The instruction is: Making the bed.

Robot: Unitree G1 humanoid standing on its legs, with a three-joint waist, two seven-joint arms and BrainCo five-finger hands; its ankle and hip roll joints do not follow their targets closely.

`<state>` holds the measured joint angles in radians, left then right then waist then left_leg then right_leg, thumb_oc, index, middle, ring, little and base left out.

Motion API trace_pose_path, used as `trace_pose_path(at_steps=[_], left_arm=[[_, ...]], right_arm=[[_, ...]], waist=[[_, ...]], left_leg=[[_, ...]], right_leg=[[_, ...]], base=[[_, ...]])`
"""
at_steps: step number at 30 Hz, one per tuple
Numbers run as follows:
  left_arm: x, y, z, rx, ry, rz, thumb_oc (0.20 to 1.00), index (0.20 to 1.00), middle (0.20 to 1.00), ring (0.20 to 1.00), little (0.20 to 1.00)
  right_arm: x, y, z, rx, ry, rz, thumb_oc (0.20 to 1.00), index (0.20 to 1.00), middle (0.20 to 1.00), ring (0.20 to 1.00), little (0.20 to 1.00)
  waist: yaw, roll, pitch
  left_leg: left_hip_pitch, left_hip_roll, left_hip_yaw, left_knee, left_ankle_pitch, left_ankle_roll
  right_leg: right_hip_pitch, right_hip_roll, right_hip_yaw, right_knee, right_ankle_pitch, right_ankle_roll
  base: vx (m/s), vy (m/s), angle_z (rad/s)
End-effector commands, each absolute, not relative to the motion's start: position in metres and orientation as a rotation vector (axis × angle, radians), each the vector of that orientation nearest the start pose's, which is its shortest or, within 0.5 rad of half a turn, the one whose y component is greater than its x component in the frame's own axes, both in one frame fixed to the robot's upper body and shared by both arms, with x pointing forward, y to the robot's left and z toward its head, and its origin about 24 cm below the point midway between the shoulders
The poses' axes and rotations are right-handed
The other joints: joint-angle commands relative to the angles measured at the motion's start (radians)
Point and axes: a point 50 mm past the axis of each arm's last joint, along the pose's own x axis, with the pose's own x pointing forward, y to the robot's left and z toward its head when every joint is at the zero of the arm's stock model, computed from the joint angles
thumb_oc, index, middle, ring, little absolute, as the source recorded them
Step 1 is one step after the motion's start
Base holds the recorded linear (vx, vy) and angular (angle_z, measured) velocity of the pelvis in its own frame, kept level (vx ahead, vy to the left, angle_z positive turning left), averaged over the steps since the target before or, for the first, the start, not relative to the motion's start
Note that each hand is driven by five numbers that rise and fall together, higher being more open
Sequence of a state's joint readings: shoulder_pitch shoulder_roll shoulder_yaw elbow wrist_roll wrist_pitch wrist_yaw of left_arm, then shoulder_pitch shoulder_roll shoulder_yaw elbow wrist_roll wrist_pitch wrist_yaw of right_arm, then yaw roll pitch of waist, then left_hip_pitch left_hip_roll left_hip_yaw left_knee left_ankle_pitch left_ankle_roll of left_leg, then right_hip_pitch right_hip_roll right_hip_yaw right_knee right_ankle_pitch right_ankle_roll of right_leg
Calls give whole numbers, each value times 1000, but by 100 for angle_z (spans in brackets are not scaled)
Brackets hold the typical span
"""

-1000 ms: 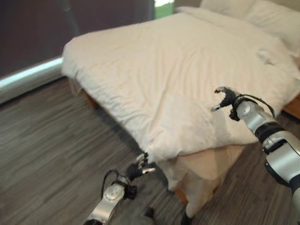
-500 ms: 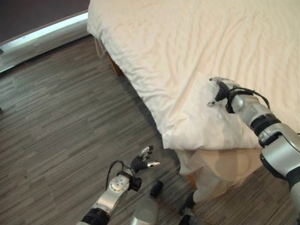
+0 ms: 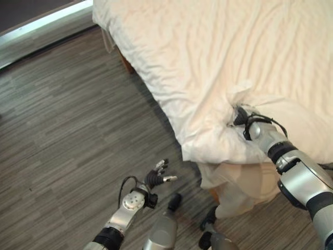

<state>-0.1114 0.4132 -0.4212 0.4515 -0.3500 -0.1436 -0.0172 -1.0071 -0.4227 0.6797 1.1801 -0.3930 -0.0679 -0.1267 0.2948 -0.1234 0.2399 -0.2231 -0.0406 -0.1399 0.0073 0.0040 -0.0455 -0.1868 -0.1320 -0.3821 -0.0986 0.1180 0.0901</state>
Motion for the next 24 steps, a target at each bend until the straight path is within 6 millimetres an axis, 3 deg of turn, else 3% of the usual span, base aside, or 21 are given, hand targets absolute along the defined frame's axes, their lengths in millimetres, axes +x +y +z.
trace_pose_path(at_steps=[1, 2, 3, 6, 7, 8, 9, 11, 13, 14, 19, 21, 22, 24], left_arm=[[254, 167, -18, 100, 225, -244, 1000, 1000, 1000, 1000, 1000], [254, 172, -17, 89, 217, -207, 1000, 1000, 1000, 1000, 1000], [254, 172, -17, 89, 217, -207, 1000, 1000, 1000, 1000, 1000], [250, 186, -18, 89, 218, -135, 1000, 1000, 1000, 1000, 1000], [248, 191, -20, 92, 225, -116, 1000, 1000, 1000, 1000, 1000], [245, 199, -21, 103, 232, -93, 1000, 1000, 1000, 1000, 1000], [245, 199, -21, 103, 232, -94, 1000, 1000, 1000, 1000, 1000], [241, 204, -23, 115, 243, -84, 1000, 1000, 1000, 1000, 1000], [234, 211, -26, 135, 262, -77, 1000, 1000, 1000, 1000, 1000], [234, 211, -26, 135, 262, -77, 1000, 1000, 1000, 1000, 1000], [231, 212, -27, 145, 271, -89, 1000, 1000, 1000, 1000, 1000], [231, 212, -27, 146, 270, -88, 1000, 1000, 1000, 1000, 1000], [230, 211, -30, 127, 283, -95, 1000, 1000, 1000, 1000, 1000], [230, 210, -31, 126, 291, -99, 1000, 1000, 1000, 1000, 1000]], right_arm=[[364, -195, 25, -1321, 346, 336, 200, 200, 200, 200, 200], [354, -197, 16, -1199, 336, 323, 200, 200, 200, 200, 200], [354, -198, 16, -1199, 336, 322, 200, 200, 200, 200, 200], [328, -208, 0, -1082, 322, 334, 200, 200, 200, 200, 200], [316, -214, -7, -1051, 331, 337, 200, 200, 200, 200, 200], [287, -232, -25, -1013, 397, 345, 200, 200, 200, 200, 200], [287, -232, -25, -1012, 398, 345, 200, 200, 200, 200, 200], [256, -246, -42, -983, 472, 352, 200, 200, 200, 200, 200], [169, -269, -91, -866, 746, 347, 200, 200, 200, 200, 200], [169, -269, -91, -865, 746, 347, 200, 200, 200, 200, 200], [86, -262, -139, -669, 1073, 296, 200, 200, 200, 200, 200], [87, -262, -139, -668, 1071, 296, 200, 200, 200, 200, 200], [54, -251, -157, -538, 1224, 228, 200, 200, 200, 200, 200], [45, -249, -161, -507, 1267, 210, 200, 200, 200, 200, 200]], waist=[[-1, 24, 34], [-27, 15, 36], [-28, 14, 34], [-78, -4, 31], [-96, -10, 34], [-127, -20, 30], [-126, -20, 28], [-157, -31, 24], [-214, -44, 17], [-214, -44, 15], [-254, -37, -3], [-254, -38, -2], [-261, -26, -10], [-261, -24, -12]], left_leg=[[-15, -26, 56, -95, 107, 23], [-4, -24, 73, -95, 102, 27], [-8, -25, 73, -95, 105, 28], [10, -19, 107, -95, 92, 36], [22, -15, 119, -95, 84, 38], [36, -12, 137, -95, 75, 42], [33, -13, 137, -95, 78, 43], [45, -11, 154, -95, 70, 46], [81, -5, 186, -95, 52, 49], [78, -6, 186, -95, 55, 49], [96, -8, 209, -95, 48, 51], [97, -8, 209, -95, 47, 51], [102, -10, 217, -95, 46, 53], [105, -10, 219, -95, 45, 53]], right_leg=[[63, -11, 31, 28, 29, 75], [60, -10, 53, 34, 31, 75], [58, -11, 52, 34, 33, 75], [50, -9, 85, 49, 36, 78], [51, -8, 98, 57, 34, 79], [52, -8, 116, 67, 34, 81], [49, -9, 116, 66, 36, 81], [46, -8, 134, 77, 36, 82], [50, -6, 164, 102, 31, 87], [47, -7, 165, 101, 34, 87], [47, -8, 184, 104, 37, 91], [48, -8, 185, 104, 37, 91], [50, -8, 193, 101, 39, 91], [52, -7, 196, 99, 38, 91]], base=[[-17, 84, -10], [-21, 72, -14], [-26, 65, -28], [-11, 53, -40], [2, 67, -45], [-3, 51, -34], [0, 52, -43], [5, 44, -46], [14, 61, -56], [13, 39, -51], [10, 20, -18], [1, 12, -11], [1, 17, -13], [7, 12, -6]])
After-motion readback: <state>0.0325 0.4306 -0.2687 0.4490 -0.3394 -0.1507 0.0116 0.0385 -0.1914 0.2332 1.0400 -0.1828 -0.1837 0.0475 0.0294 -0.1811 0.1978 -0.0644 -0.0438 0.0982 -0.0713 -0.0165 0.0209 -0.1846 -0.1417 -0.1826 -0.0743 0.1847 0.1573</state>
